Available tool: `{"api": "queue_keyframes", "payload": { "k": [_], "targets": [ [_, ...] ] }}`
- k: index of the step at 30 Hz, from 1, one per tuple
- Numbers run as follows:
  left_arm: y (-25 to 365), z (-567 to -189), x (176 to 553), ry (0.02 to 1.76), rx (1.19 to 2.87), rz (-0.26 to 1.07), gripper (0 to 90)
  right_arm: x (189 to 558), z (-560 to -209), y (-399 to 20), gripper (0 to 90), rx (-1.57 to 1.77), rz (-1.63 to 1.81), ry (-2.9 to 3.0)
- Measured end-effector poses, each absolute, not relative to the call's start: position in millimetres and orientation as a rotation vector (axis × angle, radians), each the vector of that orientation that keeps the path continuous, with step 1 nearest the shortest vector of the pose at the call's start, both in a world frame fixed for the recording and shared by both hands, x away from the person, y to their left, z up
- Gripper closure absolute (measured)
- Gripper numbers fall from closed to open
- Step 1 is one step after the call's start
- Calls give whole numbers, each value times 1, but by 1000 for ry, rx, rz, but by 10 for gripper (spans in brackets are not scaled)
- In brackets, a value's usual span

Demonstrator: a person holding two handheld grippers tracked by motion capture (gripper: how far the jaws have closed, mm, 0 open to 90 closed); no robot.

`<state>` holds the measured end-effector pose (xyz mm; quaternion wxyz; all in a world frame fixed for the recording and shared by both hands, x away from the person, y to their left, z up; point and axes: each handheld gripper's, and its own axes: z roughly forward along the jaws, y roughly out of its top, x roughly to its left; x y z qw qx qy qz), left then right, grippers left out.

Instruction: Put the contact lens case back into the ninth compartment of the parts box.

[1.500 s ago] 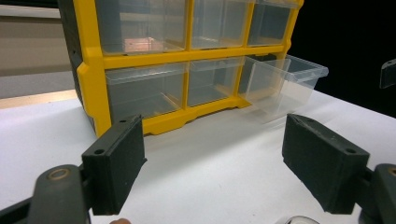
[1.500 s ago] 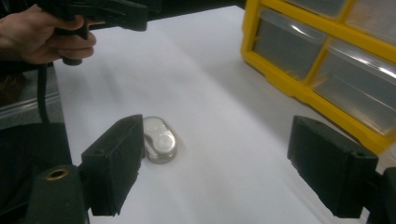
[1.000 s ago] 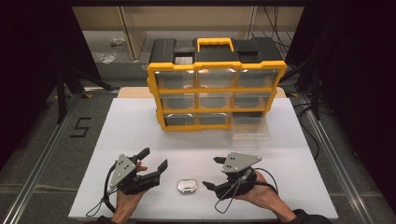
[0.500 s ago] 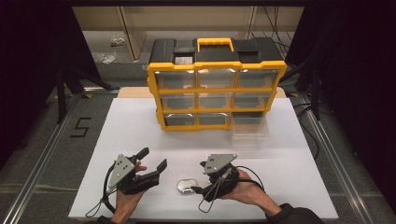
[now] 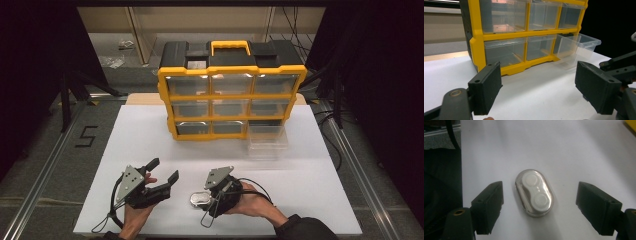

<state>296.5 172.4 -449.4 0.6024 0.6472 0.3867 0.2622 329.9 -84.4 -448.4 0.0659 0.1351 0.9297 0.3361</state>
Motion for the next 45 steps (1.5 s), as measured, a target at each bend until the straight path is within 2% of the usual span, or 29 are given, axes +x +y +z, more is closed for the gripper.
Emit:
{"api": "queue_keyframes", "payload": {
  "k": [21, 32, 36, 45],
  "targets": [
    [172, -450, 296, 894, 1501, 608, 207, 340, -474, -62, 334, 387, 892, 2898],
    [172, -450, 296, 892, 1504, 606, 208, 342, -480, -61, 427, 369, 878, 2926],
    [172, -450, 296, 892, 1504, 607, 208, 340, -479, -61, 489, 359, 880, 2926],
    [172, -450, 296, 894, 1502, 609, 209, 335, -478, -62, 495, 335, 868, 2905]
  ]
}}
